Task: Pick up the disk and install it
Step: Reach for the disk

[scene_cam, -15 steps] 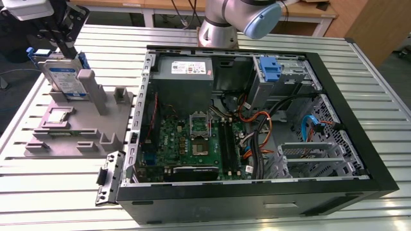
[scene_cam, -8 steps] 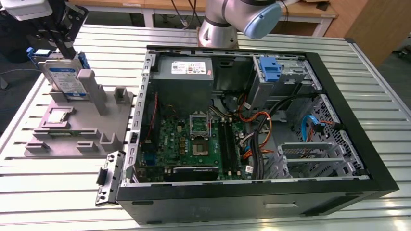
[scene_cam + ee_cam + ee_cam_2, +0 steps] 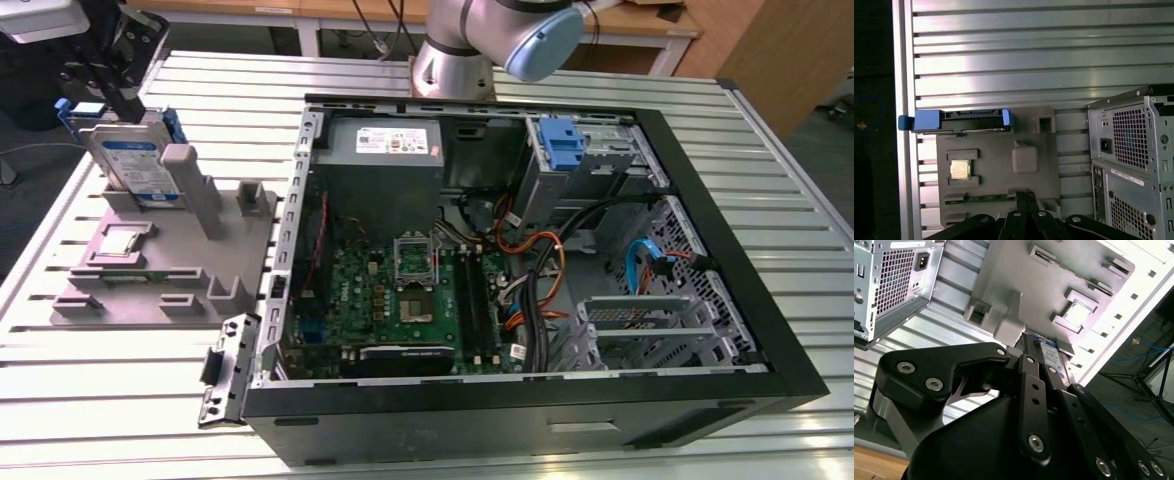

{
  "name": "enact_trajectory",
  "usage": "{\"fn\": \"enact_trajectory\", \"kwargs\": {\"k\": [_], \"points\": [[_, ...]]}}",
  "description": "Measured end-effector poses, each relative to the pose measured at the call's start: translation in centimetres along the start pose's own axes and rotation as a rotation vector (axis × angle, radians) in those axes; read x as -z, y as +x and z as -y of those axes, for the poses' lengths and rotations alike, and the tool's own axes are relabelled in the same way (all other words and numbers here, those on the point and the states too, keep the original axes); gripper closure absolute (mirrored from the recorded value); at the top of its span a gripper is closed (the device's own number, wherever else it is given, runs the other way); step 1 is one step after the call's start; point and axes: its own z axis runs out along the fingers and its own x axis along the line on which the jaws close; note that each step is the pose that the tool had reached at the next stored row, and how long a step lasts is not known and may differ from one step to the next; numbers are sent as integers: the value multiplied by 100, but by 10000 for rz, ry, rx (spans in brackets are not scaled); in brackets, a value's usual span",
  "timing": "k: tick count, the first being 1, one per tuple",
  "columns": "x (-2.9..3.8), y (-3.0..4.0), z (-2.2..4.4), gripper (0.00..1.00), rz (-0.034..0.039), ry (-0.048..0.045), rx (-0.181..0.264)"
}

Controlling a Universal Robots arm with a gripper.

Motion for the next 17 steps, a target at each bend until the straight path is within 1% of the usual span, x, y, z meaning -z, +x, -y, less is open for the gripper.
{"fn": "enact_trajectory", "kwargs": {"k": [5,17], "points": [[-13,61,-2,89,0,0,0],[-52,142,-34,89,1,0,0]]}}
